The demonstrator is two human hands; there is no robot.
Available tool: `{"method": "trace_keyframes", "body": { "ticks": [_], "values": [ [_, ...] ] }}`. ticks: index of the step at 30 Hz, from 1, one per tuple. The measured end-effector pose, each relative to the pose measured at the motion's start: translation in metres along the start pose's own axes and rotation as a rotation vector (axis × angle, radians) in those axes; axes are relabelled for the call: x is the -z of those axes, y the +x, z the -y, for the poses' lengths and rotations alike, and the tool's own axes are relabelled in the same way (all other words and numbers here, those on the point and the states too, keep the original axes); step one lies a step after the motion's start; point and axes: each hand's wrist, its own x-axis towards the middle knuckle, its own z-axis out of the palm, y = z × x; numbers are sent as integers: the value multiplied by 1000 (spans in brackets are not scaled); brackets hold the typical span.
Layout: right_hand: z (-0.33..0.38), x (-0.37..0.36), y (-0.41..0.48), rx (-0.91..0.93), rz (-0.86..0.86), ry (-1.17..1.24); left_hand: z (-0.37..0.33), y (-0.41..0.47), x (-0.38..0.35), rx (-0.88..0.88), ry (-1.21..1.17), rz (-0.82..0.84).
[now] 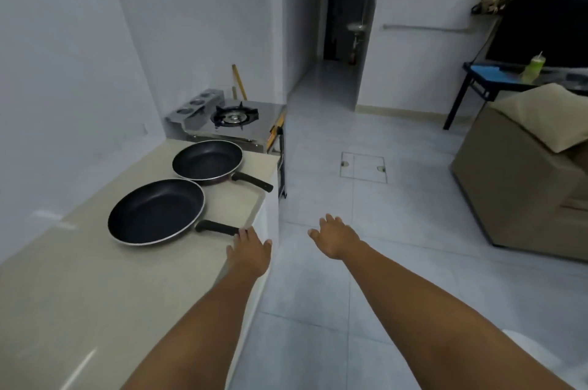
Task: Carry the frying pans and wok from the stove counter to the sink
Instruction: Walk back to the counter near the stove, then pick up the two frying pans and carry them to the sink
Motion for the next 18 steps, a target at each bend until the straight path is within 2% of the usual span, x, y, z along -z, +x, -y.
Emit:
{"method": "trace_keyframes", "body": {
  "ticks": [6, 10, 14, 18],
  "values": [
    [5, 28, 97, 81, 42, 30, 5, 72, -4, 140, -58, -18],
    [23, 36, 165, 174, 120, 64, 15, 107, -17, 303, -147, -43],
    [42, 40, 232, 266, 185, 98, 22, 144, -22, 536, -327, -147],
    [61, 45, 290, 308, 312, 254, 26, 170, -24, 791, -608, -261]
  ]
}}
